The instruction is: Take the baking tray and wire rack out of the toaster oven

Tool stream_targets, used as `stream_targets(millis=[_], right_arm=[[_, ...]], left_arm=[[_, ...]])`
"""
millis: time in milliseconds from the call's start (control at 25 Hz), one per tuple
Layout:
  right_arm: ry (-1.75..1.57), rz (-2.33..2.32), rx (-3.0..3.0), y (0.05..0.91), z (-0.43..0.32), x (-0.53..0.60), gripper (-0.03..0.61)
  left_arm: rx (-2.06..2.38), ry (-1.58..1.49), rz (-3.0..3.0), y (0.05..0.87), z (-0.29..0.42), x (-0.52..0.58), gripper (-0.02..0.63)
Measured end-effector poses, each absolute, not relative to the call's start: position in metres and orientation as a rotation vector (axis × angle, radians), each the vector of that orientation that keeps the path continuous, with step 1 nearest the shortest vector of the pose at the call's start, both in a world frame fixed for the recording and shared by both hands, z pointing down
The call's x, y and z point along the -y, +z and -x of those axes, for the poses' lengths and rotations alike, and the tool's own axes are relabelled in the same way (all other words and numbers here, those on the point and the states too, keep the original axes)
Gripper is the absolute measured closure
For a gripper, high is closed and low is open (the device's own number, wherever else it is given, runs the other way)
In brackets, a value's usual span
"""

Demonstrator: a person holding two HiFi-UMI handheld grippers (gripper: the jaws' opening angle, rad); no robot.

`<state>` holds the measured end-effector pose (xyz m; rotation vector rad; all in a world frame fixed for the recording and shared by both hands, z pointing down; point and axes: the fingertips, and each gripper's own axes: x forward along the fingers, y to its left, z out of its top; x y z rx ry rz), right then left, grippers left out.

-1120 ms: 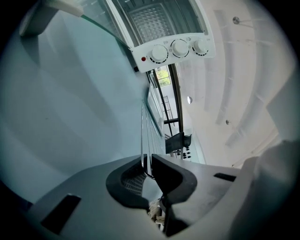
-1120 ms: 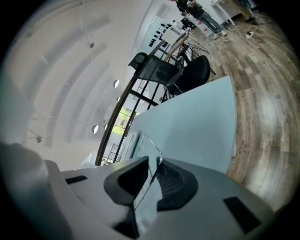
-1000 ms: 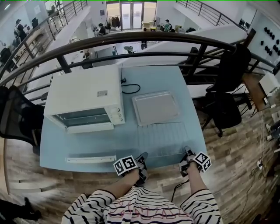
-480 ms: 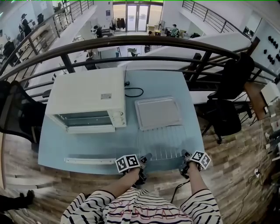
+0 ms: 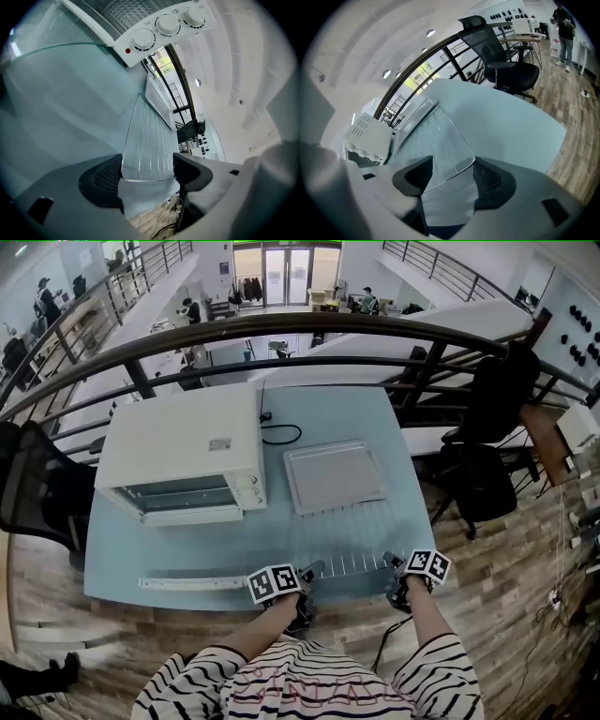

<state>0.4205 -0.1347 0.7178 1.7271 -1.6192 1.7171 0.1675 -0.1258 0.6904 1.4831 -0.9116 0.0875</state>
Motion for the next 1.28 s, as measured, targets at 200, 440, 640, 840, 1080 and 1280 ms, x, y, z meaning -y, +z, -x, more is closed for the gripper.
stream_targets(millis=[200, 440, 640, 840, 1080, 1280], right_arm=[[1.65, -1.627, 1.606, 0.719, -0.416, 0.128, 0.296], [1.625, -1.508, 1.57, 0.72, -0.419, 0.119, 0.278], [1.599, -1.509, 1.57, 0.72, -0.422, 0.113, 0.277], [1.591, -1.555, 1.614, 0.715, -0.416, 0.111, 0.276], [1.615, -1.708, 1.726, 0.69, -0.408, 0.106, 0.278], [1.629, -1.861, 1.865, 0.658, -0.403, 0.1, 0.279]], left_arm=[[0.93, 0.122, -1.5, 0.69, -0.164, 0.124, 0.281], [0.933, 0.129, -1.505, 0.69, -0.163, 0.12, 0.281], [0.932, 0.142, -1.512, 0.691, -0.162, 0.112, 0.275], [0.933, 0.137, -1.508, 0.689, -0.156, 0.108, 0.273], [0.927, 0.101, -1.536, 0.681, -0.149, 0.101, 0.27], [0.943, 0.05, -1.627, 0.662, -0.146, 0.104, 0.27]])
